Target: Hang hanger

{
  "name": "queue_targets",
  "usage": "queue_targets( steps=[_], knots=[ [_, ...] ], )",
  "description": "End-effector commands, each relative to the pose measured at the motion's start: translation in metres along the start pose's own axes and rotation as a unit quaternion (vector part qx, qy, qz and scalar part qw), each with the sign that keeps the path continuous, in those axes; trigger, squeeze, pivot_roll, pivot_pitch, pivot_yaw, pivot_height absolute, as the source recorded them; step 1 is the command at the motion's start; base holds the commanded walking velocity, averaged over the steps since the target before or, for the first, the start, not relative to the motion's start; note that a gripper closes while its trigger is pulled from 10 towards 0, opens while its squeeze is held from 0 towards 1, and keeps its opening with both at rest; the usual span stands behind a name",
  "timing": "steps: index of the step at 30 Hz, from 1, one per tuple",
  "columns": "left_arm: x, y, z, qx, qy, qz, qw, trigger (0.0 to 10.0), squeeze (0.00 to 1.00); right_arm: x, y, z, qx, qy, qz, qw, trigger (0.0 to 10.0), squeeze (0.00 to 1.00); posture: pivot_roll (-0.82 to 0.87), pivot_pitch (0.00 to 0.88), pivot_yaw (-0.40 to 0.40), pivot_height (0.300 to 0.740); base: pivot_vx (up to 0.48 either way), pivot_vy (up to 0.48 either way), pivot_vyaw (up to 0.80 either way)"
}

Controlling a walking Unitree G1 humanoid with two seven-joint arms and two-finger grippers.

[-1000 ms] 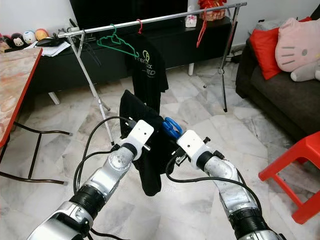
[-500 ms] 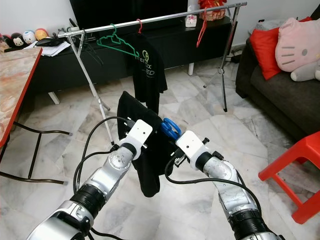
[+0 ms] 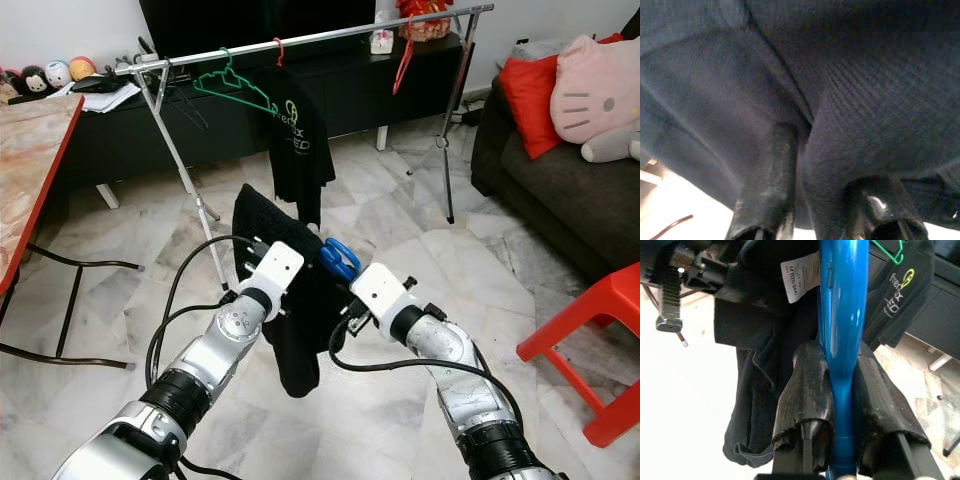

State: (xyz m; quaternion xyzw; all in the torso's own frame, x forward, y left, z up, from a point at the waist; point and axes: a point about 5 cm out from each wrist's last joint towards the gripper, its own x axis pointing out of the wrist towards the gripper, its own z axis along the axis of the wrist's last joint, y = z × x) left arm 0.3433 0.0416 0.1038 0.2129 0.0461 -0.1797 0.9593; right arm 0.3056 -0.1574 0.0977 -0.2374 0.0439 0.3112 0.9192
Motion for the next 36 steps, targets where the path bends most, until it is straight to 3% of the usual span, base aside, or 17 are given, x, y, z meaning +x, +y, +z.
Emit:
queue_targets(
  steps=[1, 17, 24, 31, 33, 36],
  knots=[
    [0.001, 0.005, 0.004, -0.002, -0.008, 0.01, 1.0, 0.0, 0.0, 0.001, 0.004, 0.012, -0.004, -0.028, 0.011, 1.0, 0.0, 0.0, -0.18, 0.0, 0.054, 0.74, 0.0, 0.0, 0.0],
    [0.001, 0.01, 0.004, -0.007, -0.012, 0.019, 1.0, 0.0, 0.0, -0.006, -0.002, -0.002, -0.013, 0.01, 0.003, 1.0, 0.0, 0.0, -0.18, 0.0, 0.048, 0.74, 0.0, 0.0, 0.0],
    [0.0, 0.013, 0.003, -0.007, -0.012, 0.026, 1.0, 0.0, 0.0, -0.018, -0.013, -0.019, -0.024, 0.064, 0.001, 0.998, 0.0, 0.0, -0.18, 0.0, 0.04, 0.74, 0.0, 0.0, 0.0],
    [0.0, 0.022, 0.005, -0.016, -0.014, 0.055, 0.998, 0.0, 0.0, -0.043, -0.021, -0.044, -0.037, 0.144, 0.032, 0.988, 0.0, 0.0, -0.17, 0.0, 0.033, 0.74, 0.0, 0.0, 0.0],
    [0.0, 0.027, 0.007, -0.023, -0.018, 0.071, 0.997, 0.0, 0.0, -0.055, -0.018, -0.055, -0.028, 0.179, 0.064, 0.981, 0.0, 0.0, -0.18, 0.0, 0.033, 0.74, 0.0, 0.0, 0.0],
    [0.0, 0.03, 0.008, -0.027, -0.02, 0.081, 0.996, 0.0, 0.0, -0.065, -0.012, -0.059, -0.019, 0.189, 0.095, 0.977, 0.0, 0.0, -0.17, 0.0, 0.032, 0.74, 0.0, 0.0, 0.0]
  ],
)
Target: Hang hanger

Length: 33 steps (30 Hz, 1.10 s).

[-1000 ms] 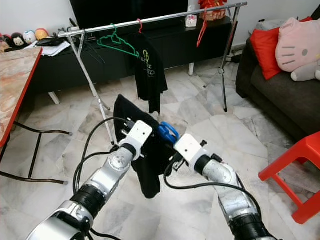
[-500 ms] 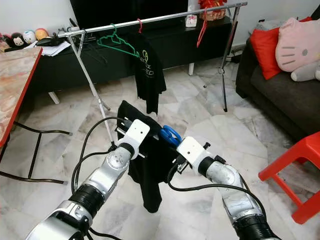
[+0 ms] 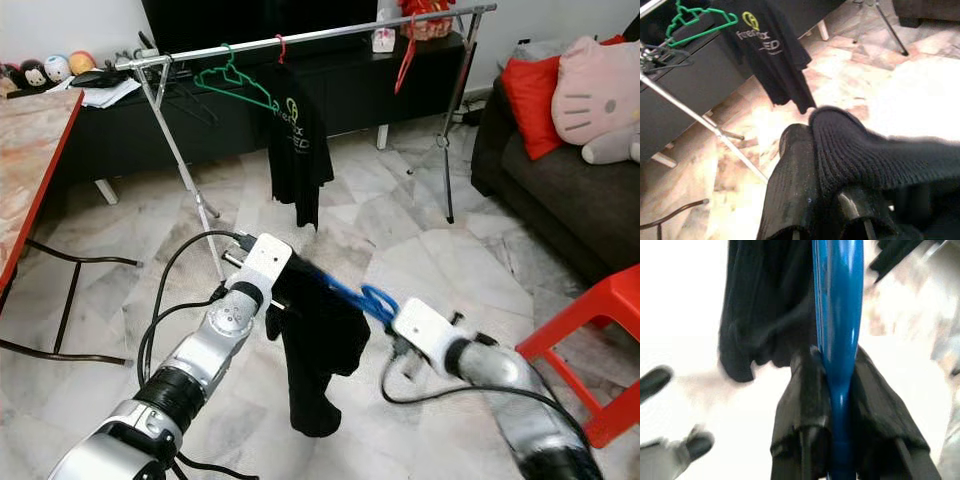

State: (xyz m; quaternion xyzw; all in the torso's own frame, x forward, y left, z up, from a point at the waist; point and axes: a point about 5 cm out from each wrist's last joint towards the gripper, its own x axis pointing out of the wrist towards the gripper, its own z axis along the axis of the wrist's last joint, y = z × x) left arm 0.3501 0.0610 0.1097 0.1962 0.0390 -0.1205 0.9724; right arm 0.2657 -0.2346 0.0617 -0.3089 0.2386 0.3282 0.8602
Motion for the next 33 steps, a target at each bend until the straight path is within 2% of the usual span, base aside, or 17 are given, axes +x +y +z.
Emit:
queue_targets(
  steps=[1, 8, 14, 18, 20, 21, 22, 23, 24, 25, 26, 27, 28, 30, 31, 32, 33],
  knots=[
    [0.002, 0.008, 0.011, -0.008, -0.022, 0.022, 0.999, 0.0, 0.0, -0.002, 0.005, 0.004, -0.002, -0.011, 0.026, 1.0, 0.0, 0.0, -0.18, 0.0, 0.032, 0.74, 0.0, 0.0, 0.0],
    [0.002, 0.01, 0.003, 0.004, -0.001, 0.027, 1.0, 0.0, 0.0, -0.016, 0.021, 0.005, -0.01, -0.037, 0.096, 0.995, 0.0, 0.0, -0.18, 0.0, 0.037, 0.74, 0.0, 0.0, 0.0],
    [0.0, 0.018, -0.014, 0.019, 0.03, 0.034, 0.999, 0.0, 0.0, -0.031, 0.024, 0.011, 0.009, -0.081, 0.115, 0.99, 0.0, 0.0, -0.19, 0.0, 0.047, 0.74, 0.0, 0.0, 0.0],
    [-0.001, 0.037, -0.028, 0.029, 0.054, 0.067, 0.996, 0.0, 0.0, -0.038, 0.024, 0.012, 0.027, -0.1, 0.102, 0.989, 0.0, 0.0, -0.2, 0.0, 0.057, 0.74, 0.0, 0.0, 0.0],
    [-0.001, 0.04, -0.03, 0.031, 0.058, 0.073, 0.995, 0.0, 0.0, -0.039, 0.024, 0.011, 0.028, -0.098, 0.099, 0.99, 0.0, 0.0, -0.2, 0.0, 0.057, 0.74, 0.0, 0.0, 0.0],
    [-0.002, 0.05, -0.035, 0.03, 0.07, 0.092, 0.993, 0.0, 0.0, -0.039, 0.023, 0.008, 0.032, -0.098, 0.084, 0.991, 0.0, 0.0, -0.2, 0.0, 0.059, 0.74, 0.0, 0.0, 0.0],
    [-0.006, 0.073, -0.049, 0.022, 0.097, 0.134, 0.986, 1.2, 0.0, -0.037, 0.019, 0.001, 0.051, -0.096, 0.033, 0.994, 0.0, 0.0, -0.2, 0.0, 0.062, 0.74, 0.0, 0.0, 0.0],
    [-0.007, 0.078, -0.052, 0.02, 0.103, 0.144, 0.984, 1.2, 0.0, -0.037, 0.018, -0.001, 0.057, -0.095, 0.02, 0.994, 0.0, 0.0, -0.2, 0.0, 0.062, 0.74, 0.0, 0.0, 0.0],
    [-0.01, 0.086, -0.057, 0.02, 0.112, 0.158, 0.981, 3.8, 0.0, -0.035, 0.018, -0.007, 0.071, -0.082, 0.004, 0.994, 0.4, 0.0, -0.2, 0.0, 0.065, 0.74, 0.0, 0.0, 0.0],
    [-0.011, 0.09, -0.06, 0.02, 0.118, 0.165, 0.979, 3.8, 0.0, -0.034, 0.018, -0.011, 0.08, -0.073, -0.005, 0.994, 0.4, 0.0, -0.2, 0.0, 0.066, 0.74, 0.0, 0.0, 0.0],
    [-0.016, 0.1, -0.069, 0.016, 0.128, 0.178, 0.976, 10.0, 0.0, -0.03, 0.022, -0.022, 0.105, -0.053, -0.027, 0.993, 3.8, 0.0, -0.21, 0.0, 0.072, 0.74, 0.0, 0.0, 0.0],
    [-0.017, 0.101, -0.07, 0.016, 0.13, 0.179, 0.975, 10.0, 0.0, -0.029, 0.023, -0.024, 0.11, -0.05, -0.031, 0.992, 3.8, 0.0, -0.21, 0.0, 0.072, 0.74, 0.0, 0.0, 0.0],
    [-0.02, 0.104, -0.074, 0.011, 0.134, 0.182, 0.974, 10.0, 0.0, -0.027, 0.024, -0.03, 0.129, -0.043, -0.048, 0.99, 10.0, 0.0, -0.21, 0.0, 0.076, 0.74, 0.0, 0.0, 0.0],
    [-0.023, 0.106, -0.08, -0.031, 0.129, 0.182, 0.974, 10.0, 0.0, -0.02, 0.025, -0.04, 0.169, -0.036, -0.104, 0.979, 10.0, 0.0, -0.21, 0.0, 0.081, 0.74, 0.0, 0.0, 0.0],
    [-0.023, 0.106, -0.08, -0.031, 0.129, 0.182, 0.974, 10.0, 0.0, -0.02, 0.025, -0.04, 0.169, -0.036, -0.104, 0.979, 10.0, 0.0, -0.21, 0.0, 0.081, 0.74, 0.0, 0.0, 0.0],
    [-0.025, 0.105, -0.079, -0.088, 0.099, 0.177, 0.975, 10.0, 0.0, -0.011, 0.025, -0.052, 0.226, -0.025, -0.177, 0.957, 10.0, 0.0, -0.21, 0.0, 0.086, 0.74, 0.0, 0.0, 0.0],
    [-0.025, 0.103, -0.078, -0.111, 0.085, 0.168, 0.976, 10.0, 0.0, -0.009, 0.025, -0.057, 0.243, -0.018, -0.211, 0.947, 10.0, 0.0, -0.21, 0.0, 0.089, 0.74, 0.0, 0.0, 0.0]
  ],
)
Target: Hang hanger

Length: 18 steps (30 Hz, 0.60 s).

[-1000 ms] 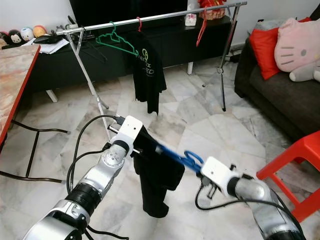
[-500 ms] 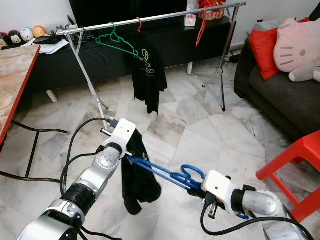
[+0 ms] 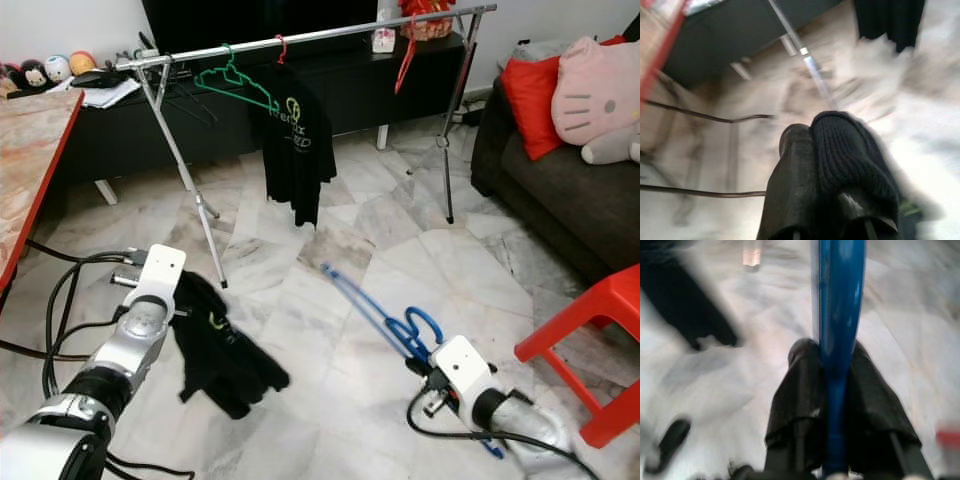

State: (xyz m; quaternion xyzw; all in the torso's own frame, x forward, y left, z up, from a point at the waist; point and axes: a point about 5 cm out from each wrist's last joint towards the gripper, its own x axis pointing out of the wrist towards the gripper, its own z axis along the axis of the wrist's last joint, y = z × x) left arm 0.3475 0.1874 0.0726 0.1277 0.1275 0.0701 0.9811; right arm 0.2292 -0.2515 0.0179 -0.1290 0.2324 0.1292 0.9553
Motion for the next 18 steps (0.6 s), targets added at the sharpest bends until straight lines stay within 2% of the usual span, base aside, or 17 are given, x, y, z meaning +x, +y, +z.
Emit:
queue_targets(
  steps=[1, 3, 4, 5, 6, 8, 9, 10, 12, 15, 16, 18],
  knots=[
    [-0.002, -0.001, 0.008, -0.047, -0.04, -0.02, 0.998, 10.0, 0.0, 0.001, -0.011, -0.009, 0.042, 0.002, -0.085, 0.995, 10.0, 0.0, -0.21, 0.0, 0.091, 0.74, 0.0, 0.0, 0.0],
    [-0.006, -0.01, 0.009, -0.069, -0.058, -0.057, 0.994, 10.0, 0.0, 0.005, -0.008, -0.022, 0.101, 0.008, -0.138, 0.985, 10.0, 0.0, -0.21, 0.0, 0.098, 0.74, 0.0, 0.0, 0.0],
    [-0.006, -0.01, 0.009, -0.069, -0.058, -0.057, 0.994, 10.0, 0.0, 0.005, -0.008, -0.022, 0.101, 0.008, -0.138, 0.985, 10.0, 0.0, -0.21, 0.0, 0.098, 0.74, 0.0, 0.0, 0.0],
    [-0.009, -0.018, 0.009, -0.08, -0.064, -0.089, 0.991, 10.0, 0.0, 0.007, -0.003, -0.033, 0.141, 0.022, -0.171, 0.975, 10.0, 0.0, -0.21, 0.0, 0.1, 0.74, 0.0, 0.0, 0.0],
    [-0.009, -0.018, 0.009, -0.08, -0.064, -0.089, 0.991, 10.0, 0.0, 0.007, -0.003, -0.033, 0.141, 0.022, -0.171, 0.975, 10.0, 0.0, -0.21, 0.0, 0.1, 0.74, 0.0, 0.0, 0.0],
    [-0.011, -0.024, 0.013, -0.102, -0.079, -0.11, 0.986, 10.0, 0.0, 0.01, 0.008, -0.05, 0.209, 0.053, -0.22, 0.951, 10.0, 0.0, -0.19, 0.0, 0.106, 0.74, 0.0, 0.0, 0.0],
    [-0.011, -0.024, 0.013, -0.102, -0.079, -0.11, 0.986, 10.0, 0.0, 0.01, 0.008, -0.05, 0.209, 0.053, -0.22, 0.951, 10.0, 0.0, -0.19, 0.0, 0.106, 0.74, 0.0, 0.0, 0.0],
    [-0.011, -0.023, 0.014, -0.113, -0.081, -0.109, 0.984, 10.0, 0.0, 0.01, 0.011, -0.054, 0.226, 0.061, -0.23, 0.945, 10.0, 0.0, -0.19, 0.0, 0.105, 0.74, 0.0, 0.0, 0.0],
    [-0.009, -0.021, 0.021, -0.137, -0.096, -0.109, 0.98, 10.0, 0.0, 0.014, 0.02, -0.058, 0.233, 0.074, -0.23, 0.942, 10.0, 0.0, -0.17, 0.0, 0.103, 0.74, 0.0, 0.0, 0.0],
    [-0.008, -0.018, 0.026, -0.15, -0.106, -0.112, 0.977, 10.0, 0.0, 0.017, 0.024, -0.059, 0.246, 0.077, -0.229, 0.939, 10.0, 0.0, -0.17, 0.0, 0.105, 0.74, 0.0, 0.0, 0.0],
    [-0.008, -0.016, 0.028, -0.156, -0.109, -0.111, 0.975, 10.0, 0.0, 0.02, 0.028, -0.058, 0.231, 0.081, -0.216, 0.945, 10.0, 0.0, -0.18, 0.0, 0.105, 0.74, 0.0, 0.0, 0.0],
    [-0.008, -0.014, 0.03, -0.167, -0.112, -0.108, 0.973, 10.0, 0.0, 0.021, 0.03, -0.058, 0.24, 0.083, -0.214, 0.943, 10.0, 0.0, -0.17, 0.0, 0.103, 0.74, 0.0, 0.0, 0.0]
  ],
)
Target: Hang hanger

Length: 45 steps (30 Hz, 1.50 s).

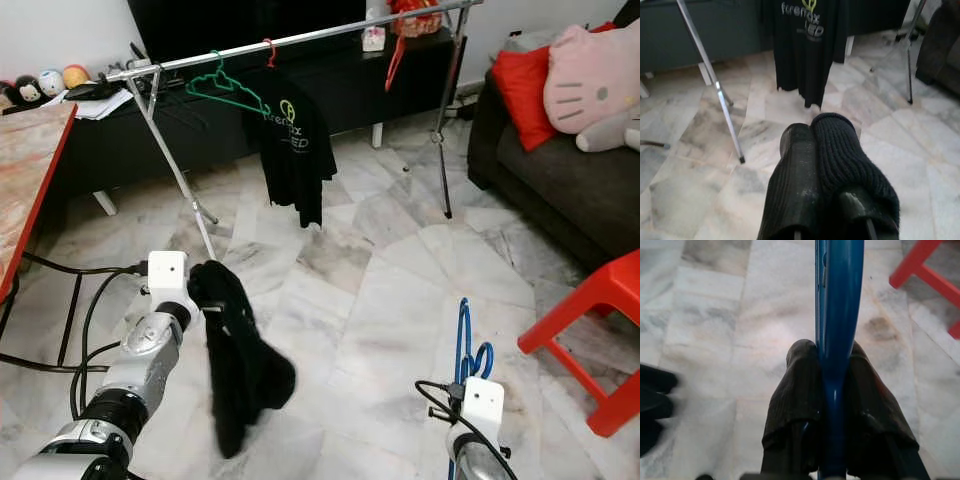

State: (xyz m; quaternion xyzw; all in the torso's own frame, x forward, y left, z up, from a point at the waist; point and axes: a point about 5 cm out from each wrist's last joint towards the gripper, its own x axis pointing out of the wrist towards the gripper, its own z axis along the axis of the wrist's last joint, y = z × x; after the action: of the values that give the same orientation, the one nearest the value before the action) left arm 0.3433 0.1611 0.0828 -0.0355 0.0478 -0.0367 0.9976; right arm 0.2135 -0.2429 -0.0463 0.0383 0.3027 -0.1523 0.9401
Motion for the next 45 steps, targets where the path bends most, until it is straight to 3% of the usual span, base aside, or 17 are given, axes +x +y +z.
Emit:
queue_targets(
  steps=[1, 13, 20, 24, 31, 37, 45],
  knots=[
    [0.004, 0.004, 0.018, -0.009, -0.034, 0.005, 0.999, 10.0, 0.0, 0.0, 0.005, -0.002, 0.008, 0.0, 0.005, 1.0, 10.0, 0.0, -0.18, 0.0, 0.101, 0.74, 0.0, 0.0, 0.0],
    [0.002, 0.005, 0.022, -0.01, -0.047, 0.012, 0.999, 10.0, 0.0, -0.002, 0.008, -0.016, -0.031, 0.035, 0.008, 0.999, 10.0, 0.0, -0.17, 0.0, 0.073, 0.74, 0.0, 0.0, 0.0],
    [-0.001, 0.004, 0.025, -0.01, -0.058, 0.014, 0.998, 10.0, 0.0, -0.005, 0.008, -0.024, -0.051, 0.046, 0.006, 0.998, 10.0, 0.0, -0.17, 0.0, 0.088, 0.74, 0.0, 0.308, 0.21],
    [-0.002, -0.004, 0.023, 0.003, -0.053, -0.008, 0.999, 10.0, 0.0, -0.008, 0.01, -0.029, -0.031, 0.05, 0.003, 0.998, 10.0, 0.0, -0.18, 0.0, 0.102, 0.74, 0.0, 0.319, 0.63],
    [-0.006, -0.007, 0.023, -0.006, -0.055, 0.0, 0.998, 10.0, 0.0, -0.018, 0.012, -0.05, -0.051, 0.079, 0.021, 0.995, 10.0, 0.0, -0.17, 0.0, 0.086, 0.74, 0.0, 0.319, 0.0],
    [-0.008, -0.008, 0.024, -0.009, -0.057, -0.001, 0.998, 10.0, 0.0, -0.017, 0.006, -0.049, -0.073, 0.083, 0.006, 0.994, 10.0, 0.0, -0.17, 0.0, 0.087, 0.74, 0.0, 0.327, 0.0],
    [-0.012, -0.007, 0.022, -0.01, -0.052, 0.006, 0.999, 10.0, 0.0, -0.02, 0.011, -0.055, -0.089, 0.089, 0.016, 0.992, 10.0, 0.0, -0.16, 0.0, 0.074, 0.74, 0.0, 0.331, 0.78]
  ],
)
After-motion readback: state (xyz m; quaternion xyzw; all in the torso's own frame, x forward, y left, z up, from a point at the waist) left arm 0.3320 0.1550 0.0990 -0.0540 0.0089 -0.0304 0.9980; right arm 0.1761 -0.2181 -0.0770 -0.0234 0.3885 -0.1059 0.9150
